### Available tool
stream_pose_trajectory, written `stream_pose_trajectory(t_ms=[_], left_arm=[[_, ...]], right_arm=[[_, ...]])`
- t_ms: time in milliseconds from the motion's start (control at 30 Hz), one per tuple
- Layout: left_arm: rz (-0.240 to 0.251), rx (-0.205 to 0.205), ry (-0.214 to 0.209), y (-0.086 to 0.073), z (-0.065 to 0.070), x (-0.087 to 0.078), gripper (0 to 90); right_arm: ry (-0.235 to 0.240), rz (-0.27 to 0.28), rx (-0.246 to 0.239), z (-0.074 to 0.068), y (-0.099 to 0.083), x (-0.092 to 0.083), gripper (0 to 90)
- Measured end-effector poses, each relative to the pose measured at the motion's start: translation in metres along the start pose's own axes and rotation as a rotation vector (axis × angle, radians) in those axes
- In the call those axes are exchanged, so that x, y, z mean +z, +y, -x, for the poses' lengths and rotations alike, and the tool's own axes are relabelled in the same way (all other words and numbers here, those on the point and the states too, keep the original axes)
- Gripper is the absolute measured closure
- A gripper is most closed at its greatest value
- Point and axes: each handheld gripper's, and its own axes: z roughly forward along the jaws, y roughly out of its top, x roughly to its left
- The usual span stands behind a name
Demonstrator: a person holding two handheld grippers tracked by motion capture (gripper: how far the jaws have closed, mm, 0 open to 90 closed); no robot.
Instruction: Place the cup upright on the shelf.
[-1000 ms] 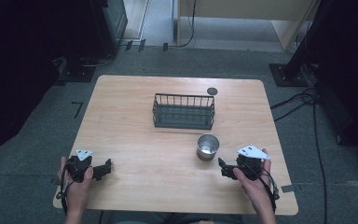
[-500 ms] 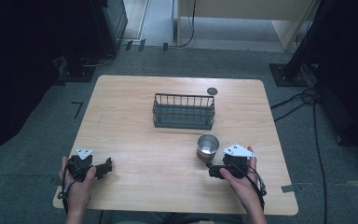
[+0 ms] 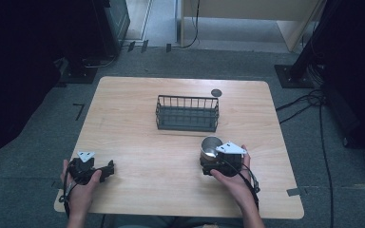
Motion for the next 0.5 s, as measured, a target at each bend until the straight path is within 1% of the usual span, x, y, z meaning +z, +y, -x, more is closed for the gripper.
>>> stream_pose_trajectory(t_ms=[233, 267, 300, 333, 400, 433, 467, 500], left_arm=[[0.000, -0.001, 0.001, 0.000, 0.000, 0.000, 0.0], [0.000, -0.001, 0.001, 0.000, 0.000, 0.000, 0.0], [0.000, -0.001, 0.001, 0.000, 0.000, 0.000, 0.0], [0.000, 0.000, 0.001, 0.000, 0.000, 0.000, 0.0], [0.000, 0.000, 0.001, 0.000, 0.000, 0.000, 0.0], [0.000, -0.001, 0.001, 0.000, 0.000, 0.000, 0.0], [0.000, -0.001, 0.001, 0.000, 0.000, 0.000, 0.0], [0.000, -0.001, 0.001, 0.000, 0.000, 0.000, 0.0]], right_arm=[[-0.023, -0.005, 0.025, -0.001, 0.003, 0.012, 5.9], [-0.037, -0.008, 0.031, -0.001, 0.005, 0.015, 7.2], [-0.037, -0.008, 0.031, -0.001, 0.005, 0.015, 7.2], [-0.052, -0.009, 0.036, 0.000, 0.006, 0.018, 10.8], [-0.061, -0.008, 0.037, 0.000, 0.006, 0.020, 12.2], [-0.075, -0.009, 0.039, 0.000, 0.007, 0.021, 13.8], [-0.075, -0.009, 0.039, 0.000, 0.007, 0.021, 13.8], [-0.082, -0.011, 0.037, 0.000, 0.007, 0.022, 15.7]])
